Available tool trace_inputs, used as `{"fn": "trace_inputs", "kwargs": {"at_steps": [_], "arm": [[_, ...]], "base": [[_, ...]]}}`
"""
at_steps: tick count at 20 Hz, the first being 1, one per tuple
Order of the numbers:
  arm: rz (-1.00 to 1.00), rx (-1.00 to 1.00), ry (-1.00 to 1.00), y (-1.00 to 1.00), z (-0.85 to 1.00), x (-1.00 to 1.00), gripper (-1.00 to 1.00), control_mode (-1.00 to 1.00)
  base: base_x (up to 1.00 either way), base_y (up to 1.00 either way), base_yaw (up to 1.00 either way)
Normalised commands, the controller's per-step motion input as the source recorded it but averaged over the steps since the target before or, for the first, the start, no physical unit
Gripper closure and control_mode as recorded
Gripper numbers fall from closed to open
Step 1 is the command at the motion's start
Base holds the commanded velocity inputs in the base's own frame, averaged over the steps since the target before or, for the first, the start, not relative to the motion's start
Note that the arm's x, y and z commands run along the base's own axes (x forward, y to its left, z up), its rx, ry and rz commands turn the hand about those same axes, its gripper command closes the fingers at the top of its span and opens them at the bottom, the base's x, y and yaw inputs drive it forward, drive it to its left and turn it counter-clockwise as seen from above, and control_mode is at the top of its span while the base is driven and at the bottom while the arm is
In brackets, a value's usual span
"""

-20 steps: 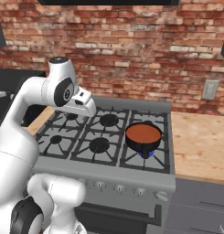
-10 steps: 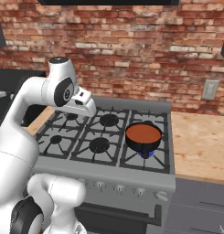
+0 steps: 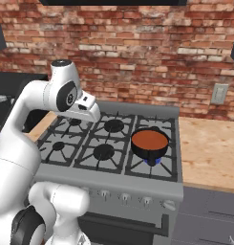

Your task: Wait until the marinara sauce is simmered to a deep red color and then turn off the stove.

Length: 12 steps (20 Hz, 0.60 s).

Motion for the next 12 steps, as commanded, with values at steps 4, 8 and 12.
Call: {"fn": "trace_inputs", "kwargs": {"at_steps": [4, 8, 12], "arm": [[0.00, 0.00, 0.00, 0.00, 0.00, 0.00, -1.00, -1.00], [0.00, 0.00, 0.00, 0.00, 0.00, 0.00, -1.00, -1.00], [0.00, 0.00, 0.00, 0.00, 0.00, 0.00, -1.00, -1.00]], "base": [[0.00, 0.00, 0.00], [0.00, 0.00, 0.00], [0.00, 0.00, 0.00]]}}
